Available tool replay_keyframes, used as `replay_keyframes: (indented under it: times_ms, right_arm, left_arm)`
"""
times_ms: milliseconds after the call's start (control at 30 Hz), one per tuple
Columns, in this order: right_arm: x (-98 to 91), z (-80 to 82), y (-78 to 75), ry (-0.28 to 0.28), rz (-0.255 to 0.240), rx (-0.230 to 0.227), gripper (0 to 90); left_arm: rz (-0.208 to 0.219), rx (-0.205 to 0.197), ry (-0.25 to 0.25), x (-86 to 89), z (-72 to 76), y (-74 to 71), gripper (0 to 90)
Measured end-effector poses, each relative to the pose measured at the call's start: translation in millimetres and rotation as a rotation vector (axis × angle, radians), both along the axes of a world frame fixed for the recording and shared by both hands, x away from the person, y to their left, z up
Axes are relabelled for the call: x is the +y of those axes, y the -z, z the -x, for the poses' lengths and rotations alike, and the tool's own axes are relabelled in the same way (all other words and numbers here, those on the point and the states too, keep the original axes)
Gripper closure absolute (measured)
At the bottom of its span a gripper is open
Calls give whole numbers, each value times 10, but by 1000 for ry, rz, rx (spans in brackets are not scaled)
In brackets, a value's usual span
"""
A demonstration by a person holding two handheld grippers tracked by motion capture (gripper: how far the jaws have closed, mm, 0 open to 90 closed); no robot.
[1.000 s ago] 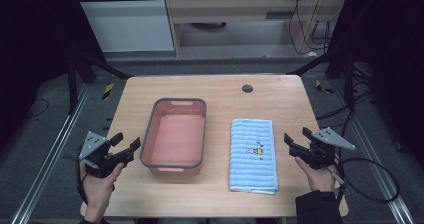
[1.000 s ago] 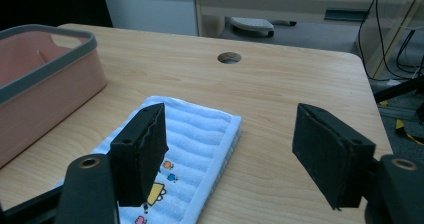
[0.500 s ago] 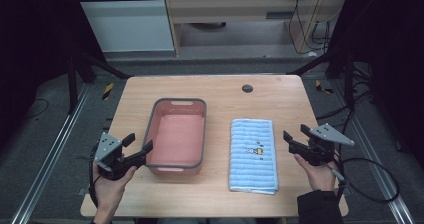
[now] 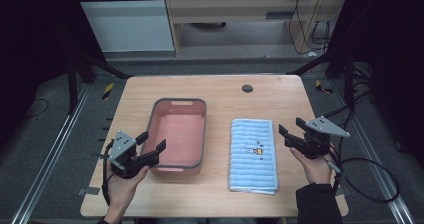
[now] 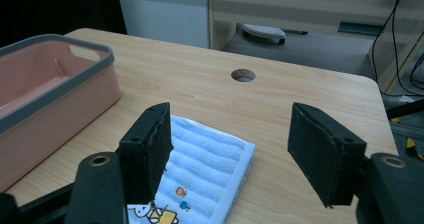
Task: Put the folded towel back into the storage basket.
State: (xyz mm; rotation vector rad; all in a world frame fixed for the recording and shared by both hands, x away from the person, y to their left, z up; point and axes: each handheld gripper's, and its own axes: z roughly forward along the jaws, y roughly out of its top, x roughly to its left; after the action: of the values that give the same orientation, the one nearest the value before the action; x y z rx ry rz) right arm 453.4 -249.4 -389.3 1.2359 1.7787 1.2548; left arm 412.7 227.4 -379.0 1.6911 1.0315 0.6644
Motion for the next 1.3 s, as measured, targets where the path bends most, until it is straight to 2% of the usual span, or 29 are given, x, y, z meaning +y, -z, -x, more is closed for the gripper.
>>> replay_keyframes:
  times_ms: [367, 633, 933, 1133, 1300]
  right_arm:
    - [17, -93, -32, -7, -7, 9, 343]
    - [27, -177, -56, -5, -1, -1, 377]
    - [47, -277, -14, -20, -15, 27, 379]
    - [72, -328, 17, -26, 6, 38, 378]
    - [64, -368, 40, -5, 20, 35, 383]
  left_arm:
    - [-13, 1, 50, -293, -54, 14, 329]
    - [-19, 10, 81, -508, -77, 49, 334]
    - [-31, 20, 111, -692, -97, 92, 335]
    - [-40, 19, 129, -824, -110, 118, 336]
    - [-50, 15, 146, -936, -121, 130, 338]
